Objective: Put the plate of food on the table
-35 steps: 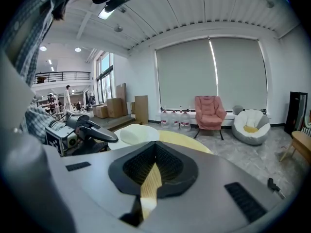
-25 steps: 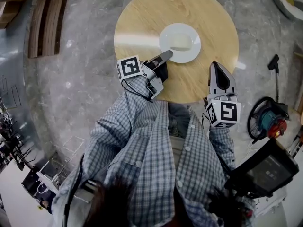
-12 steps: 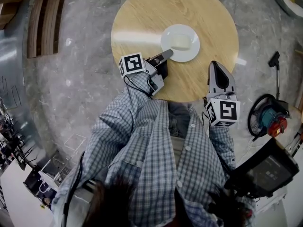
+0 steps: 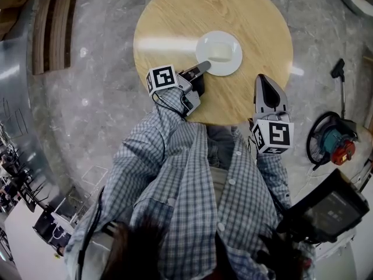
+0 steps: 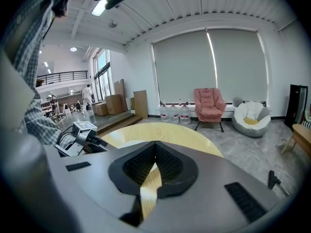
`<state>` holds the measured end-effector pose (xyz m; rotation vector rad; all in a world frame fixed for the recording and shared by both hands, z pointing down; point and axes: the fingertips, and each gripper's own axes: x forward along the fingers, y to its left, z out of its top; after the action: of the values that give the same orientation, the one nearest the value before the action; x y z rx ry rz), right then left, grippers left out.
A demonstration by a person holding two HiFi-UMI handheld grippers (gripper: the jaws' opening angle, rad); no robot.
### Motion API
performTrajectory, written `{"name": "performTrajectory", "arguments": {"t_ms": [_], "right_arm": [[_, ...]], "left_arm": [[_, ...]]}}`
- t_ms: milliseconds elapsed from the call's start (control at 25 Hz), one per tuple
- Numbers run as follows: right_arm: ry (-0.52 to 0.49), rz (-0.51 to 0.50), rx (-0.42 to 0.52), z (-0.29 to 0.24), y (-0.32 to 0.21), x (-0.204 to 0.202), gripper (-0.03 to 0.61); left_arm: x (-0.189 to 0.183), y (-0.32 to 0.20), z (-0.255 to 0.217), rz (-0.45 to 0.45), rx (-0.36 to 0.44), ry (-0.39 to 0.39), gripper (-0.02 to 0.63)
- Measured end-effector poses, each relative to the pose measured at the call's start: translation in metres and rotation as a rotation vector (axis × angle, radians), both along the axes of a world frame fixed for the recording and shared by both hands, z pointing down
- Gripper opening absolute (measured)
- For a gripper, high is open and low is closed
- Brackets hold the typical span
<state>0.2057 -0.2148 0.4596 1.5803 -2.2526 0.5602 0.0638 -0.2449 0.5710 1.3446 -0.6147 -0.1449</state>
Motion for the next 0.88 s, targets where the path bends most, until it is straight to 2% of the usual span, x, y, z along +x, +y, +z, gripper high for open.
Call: {"name": "performTrajectory", "arguments": {"t_ms": [400,640,880], "right_arm": [[0.018,-0.015,-0.018,0.012,0.002,-0.003,0.006],[0.226,-0.233,0.003,0.022,0.009,-0.037,0.006],[0.418,-0.420,-0.015,0.055,0.019,-0.058,0.006]], "left_arm": [[0.000,0.002,0.010,0.017,-0.028,-0.020,0.026],[-0.001,0.004,0.015,0.025,-0.044,-0.036,0.026],[-0.002,0.006,0.021,0.027,-0.049,-0.043,0.026]]}}
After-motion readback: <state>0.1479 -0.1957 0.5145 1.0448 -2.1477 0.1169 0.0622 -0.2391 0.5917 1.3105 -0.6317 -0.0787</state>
